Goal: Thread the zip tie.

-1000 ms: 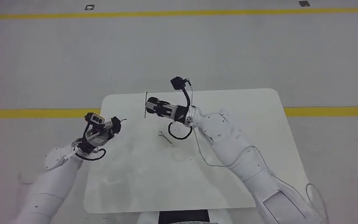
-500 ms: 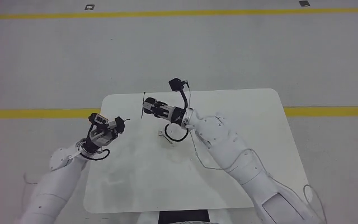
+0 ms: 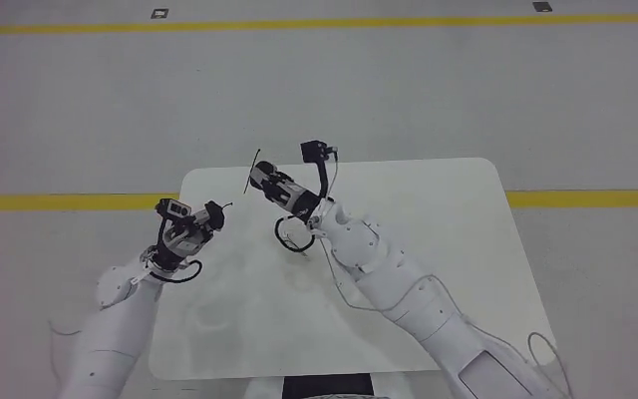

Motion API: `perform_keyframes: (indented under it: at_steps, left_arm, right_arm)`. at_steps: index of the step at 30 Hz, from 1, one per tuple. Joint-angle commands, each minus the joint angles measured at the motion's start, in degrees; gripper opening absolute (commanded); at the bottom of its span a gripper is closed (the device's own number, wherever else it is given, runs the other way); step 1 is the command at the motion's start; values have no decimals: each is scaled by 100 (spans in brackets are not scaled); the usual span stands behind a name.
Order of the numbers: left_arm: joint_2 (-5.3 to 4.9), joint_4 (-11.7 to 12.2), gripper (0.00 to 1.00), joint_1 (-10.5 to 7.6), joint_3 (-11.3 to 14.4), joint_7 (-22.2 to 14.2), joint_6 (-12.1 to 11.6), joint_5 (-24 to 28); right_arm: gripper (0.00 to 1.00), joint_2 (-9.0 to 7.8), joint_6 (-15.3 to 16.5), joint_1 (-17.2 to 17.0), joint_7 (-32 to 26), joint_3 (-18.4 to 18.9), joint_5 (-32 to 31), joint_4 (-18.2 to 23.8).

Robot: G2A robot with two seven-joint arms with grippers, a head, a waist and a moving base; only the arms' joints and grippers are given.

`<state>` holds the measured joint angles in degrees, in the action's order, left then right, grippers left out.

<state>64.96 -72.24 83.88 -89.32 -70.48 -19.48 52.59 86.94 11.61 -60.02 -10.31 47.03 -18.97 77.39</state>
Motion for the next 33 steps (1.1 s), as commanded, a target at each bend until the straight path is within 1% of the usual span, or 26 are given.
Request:
perform_keyframes:
  at_steps: [1,2,10,12,15,19,23,29,33]
  left_arm:
    - [159,50,0,-23,-148,-64,0,-148]
    - [199,50,0,-32,-191,-82,0,-248]
    - [199,50,0,-32,-191,-82,0,-248]
    - [208,-40,0,-12,-157,173,0,-267]
    - [231,-156,0,33,-167,340,0,-327]
    - [285,-262,0,94,-164,411,0,-445]
    - [355,-350,0,126,-221,479,0,-617]
    - [355,-350,0,126,-221,479,0,-617]
    - [355,-350,0,126,-221,479,0,-617]
  right_arm:
    - [0,9,4,8,57,-13,-56,-22]
    - [0,9,4,8,57,-13,-56,-22]
    - [0,7,-6,-15,83,-10,-82,-6]
    - [0,5,-44,-78,156,-24,-256,71]
    - [0,17,-101,-146,335,-72,-505,139]
    - [0,51,-120,-195,554,-142,-681,165]
    - [0,80,-146,-213,858,-167,-916,179]
    - [0,79,-149,-224,860,-165,-918,184]
    - [0,72,-231,-313,803,-150,-1101,307]
